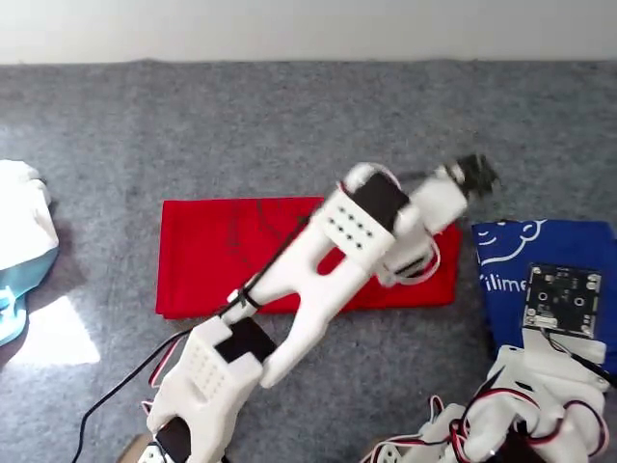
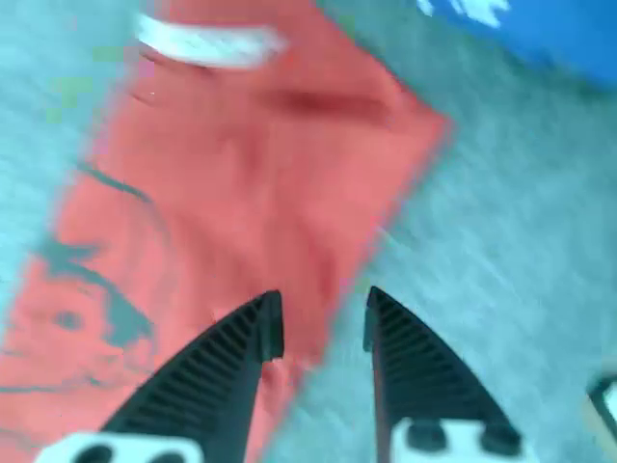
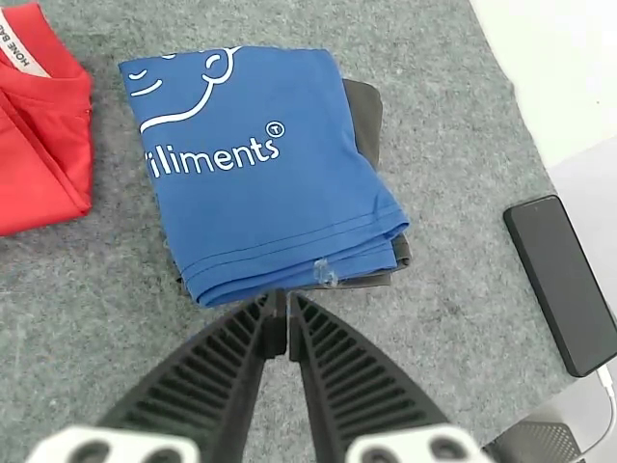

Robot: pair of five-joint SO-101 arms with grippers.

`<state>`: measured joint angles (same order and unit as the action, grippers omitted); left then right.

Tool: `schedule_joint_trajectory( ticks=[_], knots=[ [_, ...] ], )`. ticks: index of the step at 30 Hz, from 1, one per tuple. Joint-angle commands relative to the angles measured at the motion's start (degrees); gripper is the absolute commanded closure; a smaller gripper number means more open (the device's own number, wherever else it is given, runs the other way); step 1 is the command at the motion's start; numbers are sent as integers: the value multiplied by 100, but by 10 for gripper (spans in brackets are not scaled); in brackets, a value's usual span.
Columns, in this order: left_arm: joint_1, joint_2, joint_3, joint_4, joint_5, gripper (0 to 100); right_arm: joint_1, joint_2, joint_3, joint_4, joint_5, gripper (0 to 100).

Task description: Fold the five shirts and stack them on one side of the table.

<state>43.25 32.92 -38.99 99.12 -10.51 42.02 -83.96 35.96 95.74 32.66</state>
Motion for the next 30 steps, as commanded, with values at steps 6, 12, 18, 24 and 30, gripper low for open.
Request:
schedule_joint_trajectory(
  ticks=[6, 12, 18, 24, 30],
  knots=[
    [-501, 18, 1736, -1125, 35, 855, 48, -4, 149, -40, -26, 984],
    [-1187, 844, 1446, -1213, 35, 855, 48, -4, 158, -40, -18, 984],
    [-1099, 1231, 743, -870, 35, 855, 48, -4, 158, -40, -18, 984],
    [-765, 1257, -119, -167, 53, 855, 48, -4, 158, -40, -18, 984],
    [-703, 1257, -892, 141, 70, 855, 57, -4, 158, -31, -18, 984]
  ],
)
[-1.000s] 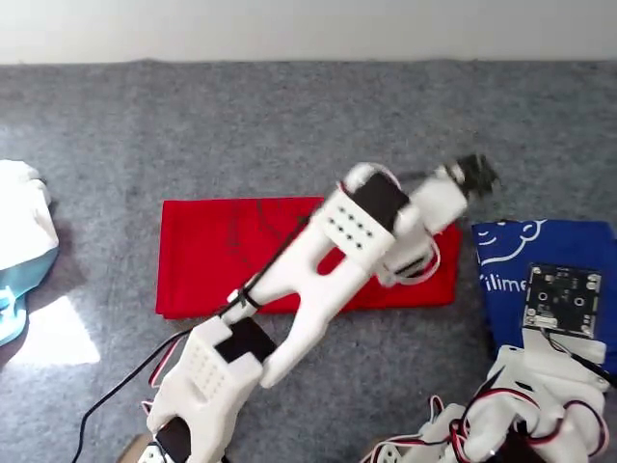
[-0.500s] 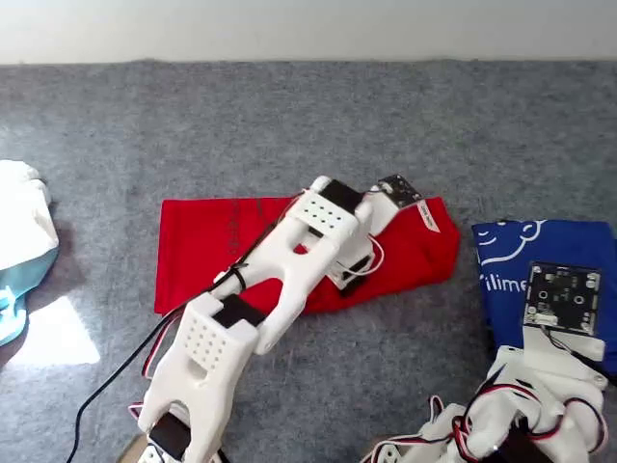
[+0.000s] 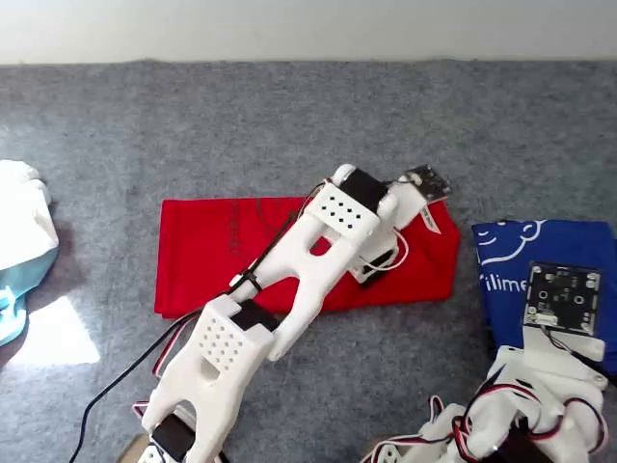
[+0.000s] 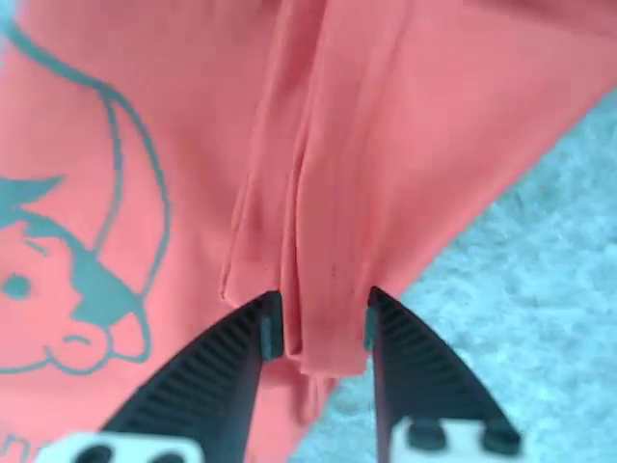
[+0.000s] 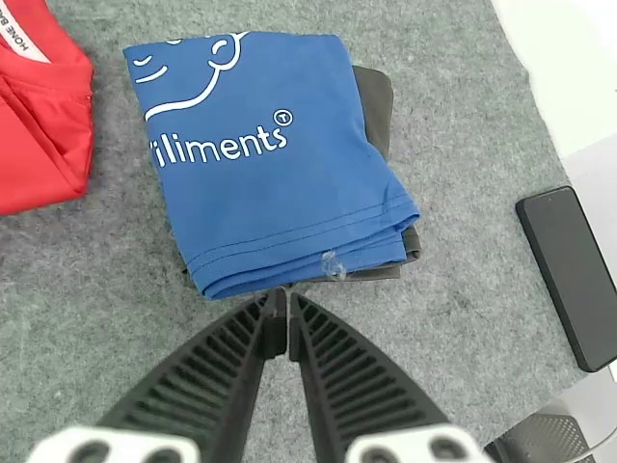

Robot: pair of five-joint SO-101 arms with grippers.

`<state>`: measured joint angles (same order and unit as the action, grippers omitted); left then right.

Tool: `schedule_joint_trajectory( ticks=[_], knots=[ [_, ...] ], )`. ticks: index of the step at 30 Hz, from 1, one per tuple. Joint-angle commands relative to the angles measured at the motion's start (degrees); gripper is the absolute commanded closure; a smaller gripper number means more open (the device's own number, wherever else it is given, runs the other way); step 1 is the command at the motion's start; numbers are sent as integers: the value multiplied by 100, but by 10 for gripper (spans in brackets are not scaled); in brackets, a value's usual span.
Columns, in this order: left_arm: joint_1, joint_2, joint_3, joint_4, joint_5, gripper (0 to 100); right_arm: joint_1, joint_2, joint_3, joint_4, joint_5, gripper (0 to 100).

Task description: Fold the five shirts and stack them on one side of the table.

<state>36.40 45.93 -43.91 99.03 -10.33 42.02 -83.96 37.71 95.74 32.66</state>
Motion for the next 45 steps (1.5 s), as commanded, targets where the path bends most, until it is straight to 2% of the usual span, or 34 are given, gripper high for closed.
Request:
schedule_joint_trajectory(
  ticks=[1, 5, 11, 14, 18, 24, 32, 39, 45],
  knots=[
    [-53, -53, -426, 149, 53, 855, 57, -4, -26, -31, -18, 984],
    [-70, -62, -277, 158, 62, 855, 66, -4, -35, -31, -18, 984],
    [-105, -712, 620, 141, 132, 855, 66, -4, -35, -31, -18, 984],
    [-316, -932, 831, 132, 123, 855, 66, -4, -35, -31, -18, 984],
    [-571, -941, 848, 105, 123, 855, 48, -4, -18, -40, -18, 984],
    [-554, -510, 1323, -299, 123, 855, 48, -4, -9, -215, -18, 984],
    [-844, 88, 1182, -536, 114, 855, 48, -4, -9, -242, -18, 984],
    [-809, 26, 409, 158, 141, 858, 48, -4, -9, -233, -18, 984],
    [-571, -800, 646, 158, 229, 917, 48, -4, -9, -224, -18, 984]
  ],
)
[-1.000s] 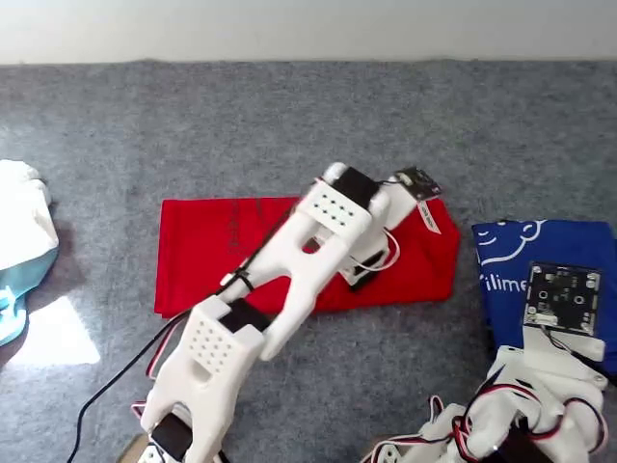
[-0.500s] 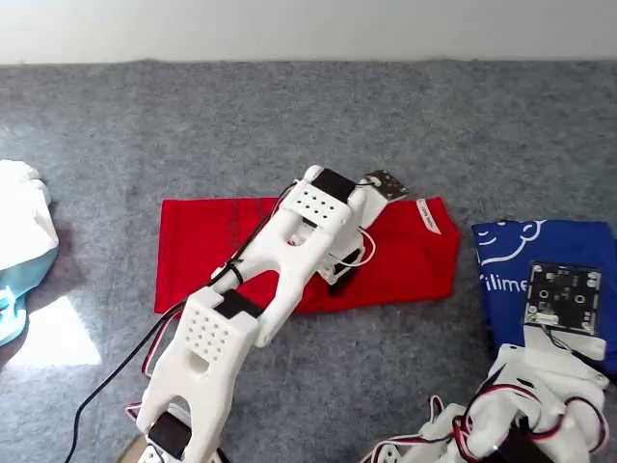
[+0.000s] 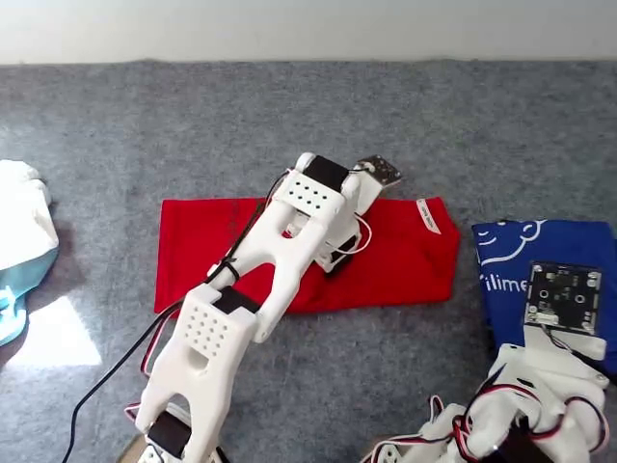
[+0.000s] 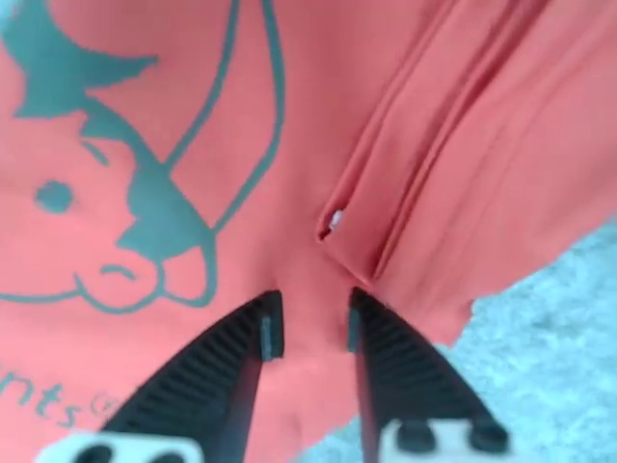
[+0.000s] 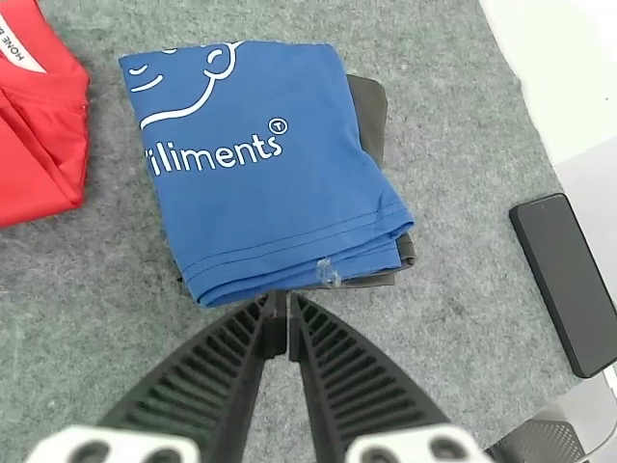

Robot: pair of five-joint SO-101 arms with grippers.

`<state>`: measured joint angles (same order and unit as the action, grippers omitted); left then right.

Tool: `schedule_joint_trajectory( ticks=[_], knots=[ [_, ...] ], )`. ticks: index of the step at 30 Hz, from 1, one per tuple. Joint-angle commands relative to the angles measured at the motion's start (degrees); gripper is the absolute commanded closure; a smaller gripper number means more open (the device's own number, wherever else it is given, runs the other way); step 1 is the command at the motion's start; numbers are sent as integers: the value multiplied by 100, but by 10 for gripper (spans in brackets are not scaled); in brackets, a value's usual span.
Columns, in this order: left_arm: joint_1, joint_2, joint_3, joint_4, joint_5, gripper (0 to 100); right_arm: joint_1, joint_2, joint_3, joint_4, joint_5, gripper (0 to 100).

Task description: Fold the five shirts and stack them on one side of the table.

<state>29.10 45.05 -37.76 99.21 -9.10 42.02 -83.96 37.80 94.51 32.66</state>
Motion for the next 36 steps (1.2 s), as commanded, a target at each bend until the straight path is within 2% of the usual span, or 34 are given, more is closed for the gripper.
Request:
schedule_joint_trajectory(
  ticks=[1, 4, 7, 11, 15, 19, 25, 33, 36],
  knots=[
    [167, -914, 154, 141, 176, 917, 48, -4, -18, -92, -18, 984],
    [70, -1547, 576, 132, 387, 915, 48, -4, -18, -92, -18, 984],
    [-404, -2154, 971, 132, 554, 913, 48, -4, -18, -92, -18, 984],
    [-1670, -2708, 1138, 123, 651, 902, 48, -4, -18, -92, -18, 984],
    [-3086, -2787, 1147, 123, 624, 799, 48, -4, -18, -92, -18, 984],
    [-3938, -2778, 1437, 114, 193, 761, 48, -4, -18, -92, -18, 984],
    [-4308, -2048, 2176, -299, 0, 760, 48, -4, -18, -92, -18, 984],
    [-4290, -844, 2193, -993, 0, 760, 48, -4, -44, -92, -9, 984],
    [-4281, -642, 1895, -914, 0, 760, 57, -4, -53, -92, -9, 984]
  ],
)
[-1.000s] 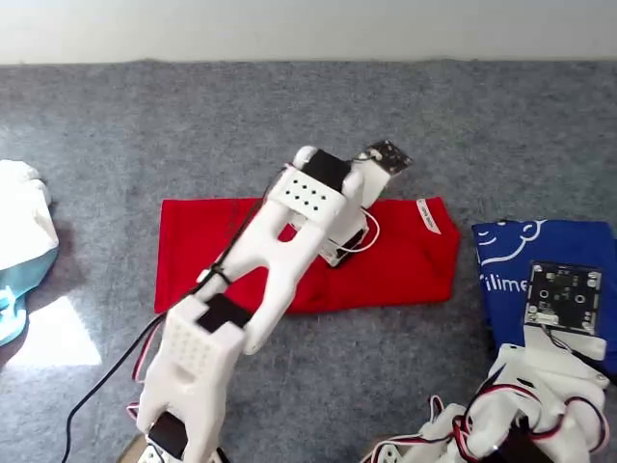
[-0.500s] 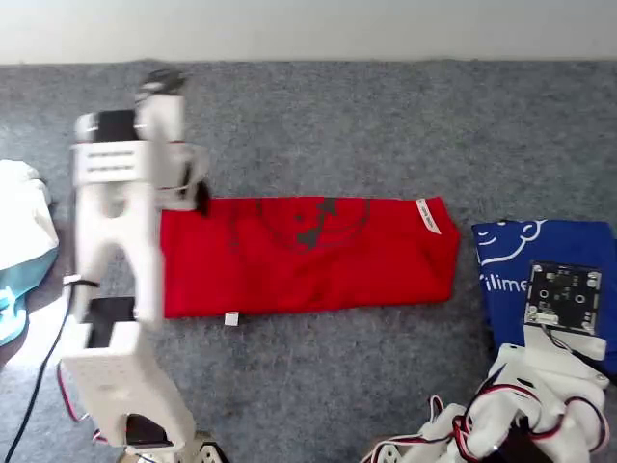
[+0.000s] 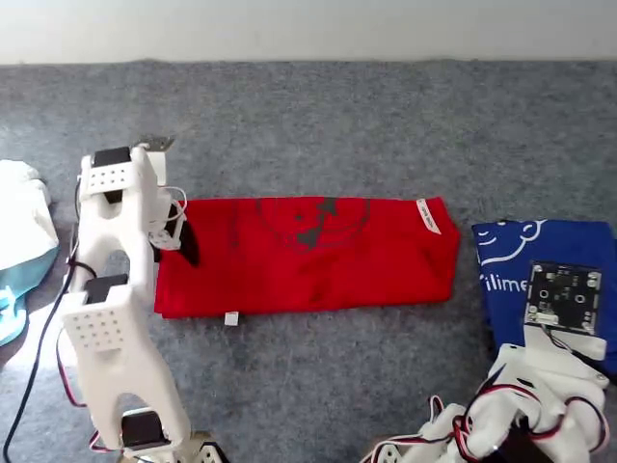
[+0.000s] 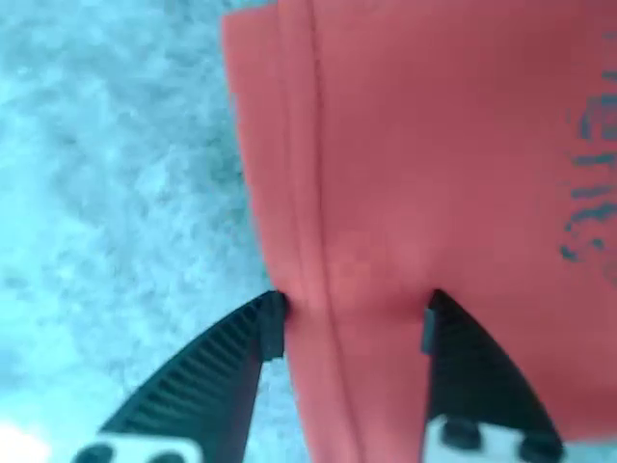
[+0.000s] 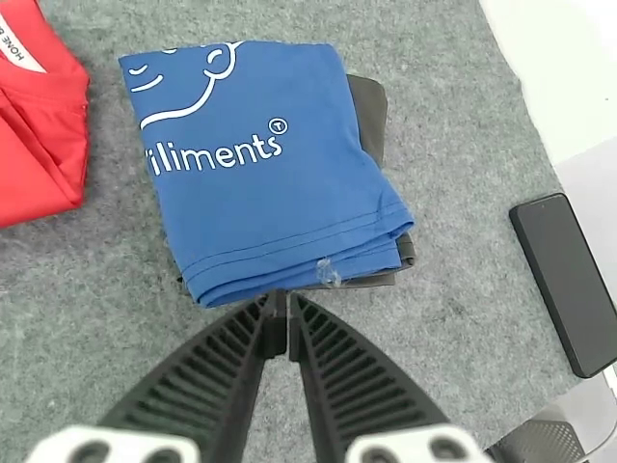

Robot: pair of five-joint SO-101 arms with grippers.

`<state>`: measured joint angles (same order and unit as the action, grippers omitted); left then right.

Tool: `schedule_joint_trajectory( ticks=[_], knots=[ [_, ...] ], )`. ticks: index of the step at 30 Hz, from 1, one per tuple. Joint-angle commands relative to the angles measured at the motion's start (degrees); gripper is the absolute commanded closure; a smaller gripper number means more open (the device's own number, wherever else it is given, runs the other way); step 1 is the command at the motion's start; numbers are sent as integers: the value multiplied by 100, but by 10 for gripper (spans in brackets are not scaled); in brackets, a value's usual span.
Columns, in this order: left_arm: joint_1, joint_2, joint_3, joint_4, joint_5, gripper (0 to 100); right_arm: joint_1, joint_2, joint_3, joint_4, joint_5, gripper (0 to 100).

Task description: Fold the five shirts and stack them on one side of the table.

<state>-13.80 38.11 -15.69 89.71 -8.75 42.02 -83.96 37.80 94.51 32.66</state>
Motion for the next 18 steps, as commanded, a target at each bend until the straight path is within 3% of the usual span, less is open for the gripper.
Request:
schedule_joint_trajectory(
  ticks=[1, 6, 14, 18],
  knots=[
    [9, 88, -426, 70, -35, 760, 57, -4, -53, -92, -9, 984],
    [281, 686, -875, 281, 299, 766, 48, -4, -53, -119, -9, 984],
    [343, 1741, -2334, 905, 352, 987, 66, -13, -62, -119, -9, 984],
    [264, 1987, -2756, 1081, 369, 987, 66, -13, -62, -119, -9, 984]
  ],
)
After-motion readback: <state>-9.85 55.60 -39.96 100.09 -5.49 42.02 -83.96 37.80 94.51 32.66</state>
